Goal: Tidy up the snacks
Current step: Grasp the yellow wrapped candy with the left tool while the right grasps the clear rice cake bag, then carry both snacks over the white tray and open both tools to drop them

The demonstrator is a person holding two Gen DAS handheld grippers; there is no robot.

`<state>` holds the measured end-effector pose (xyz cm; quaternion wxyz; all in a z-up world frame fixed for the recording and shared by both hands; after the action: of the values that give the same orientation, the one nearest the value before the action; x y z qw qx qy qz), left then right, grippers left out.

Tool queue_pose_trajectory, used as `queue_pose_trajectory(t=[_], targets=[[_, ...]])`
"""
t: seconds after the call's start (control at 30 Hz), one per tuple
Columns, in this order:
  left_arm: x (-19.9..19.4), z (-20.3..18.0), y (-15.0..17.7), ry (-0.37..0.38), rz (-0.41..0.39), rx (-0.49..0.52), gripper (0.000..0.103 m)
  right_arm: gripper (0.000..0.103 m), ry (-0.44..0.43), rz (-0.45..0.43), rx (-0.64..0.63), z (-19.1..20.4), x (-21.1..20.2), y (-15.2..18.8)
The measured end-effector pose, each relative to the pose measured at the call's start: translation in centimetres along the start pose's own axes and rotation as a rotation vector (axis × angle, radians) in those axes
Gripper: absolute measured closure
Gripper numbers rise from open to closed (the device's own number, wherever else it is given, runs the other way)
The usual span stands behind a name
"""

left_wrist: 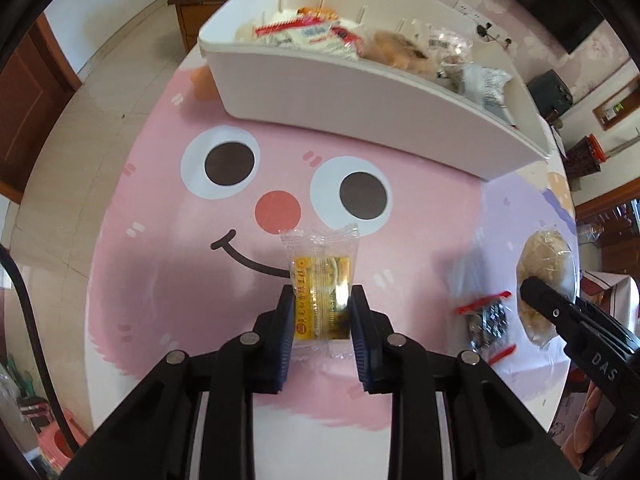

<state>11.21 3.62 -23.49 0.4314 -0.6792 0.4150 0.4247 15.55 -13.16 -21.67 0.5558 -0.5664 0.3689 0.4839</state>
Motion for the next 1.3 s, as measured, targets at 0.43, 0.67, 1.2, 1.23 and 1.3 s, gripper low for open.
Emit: queue_pose_trajectory(t=[0.43, 0.67, 1.2, 1.23, 1.3], targets=[[-11.1, -1.9, -6.6, -0.034, -0.211, 0.163, 0.079, 0.068, -0.15, -0.16, -0.002, 4.3, -9.1, -2.5], [-17.1, -3.5, -12.4, -0.039, -0.361, 0.228, 0.079, 0.069, -0.172, -0.292, -0.001, 5.2, -13.7, -6.8], [-22.9, -5.7, -23.4, -0.031, -0.507, 0.316, 0.078, 0.068, -0.142, -0.518, 0.076, 5.8, -20.7, -17.4], [-22.6, -5.9, -23.9, -0.031, -0.504, 0.323, 0.078, 0.068, -0.14, -0.522, 0.073, 6.0, -20.7, -17.9], [-21.8, -6.3, -24.7, -0.034, -0.492, 0.335, 0.078, 0.068, -0.134, -0.521, 0.067, 6.5, -20.3, -18.7]])
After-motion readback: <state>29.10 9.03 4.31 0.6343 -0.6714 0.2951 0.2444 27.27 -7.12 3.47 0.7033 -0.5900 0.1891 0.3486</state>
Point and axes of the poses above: each gripper's, at about its wrist camera, not at the fingertips, and x roughly the way its jaws point, z to its left, y to its underside, the point moved 4 cm from there along x, roughly the way its jaws point, and after that the axes turned 5 degrees about y, right-handed, at the moved point
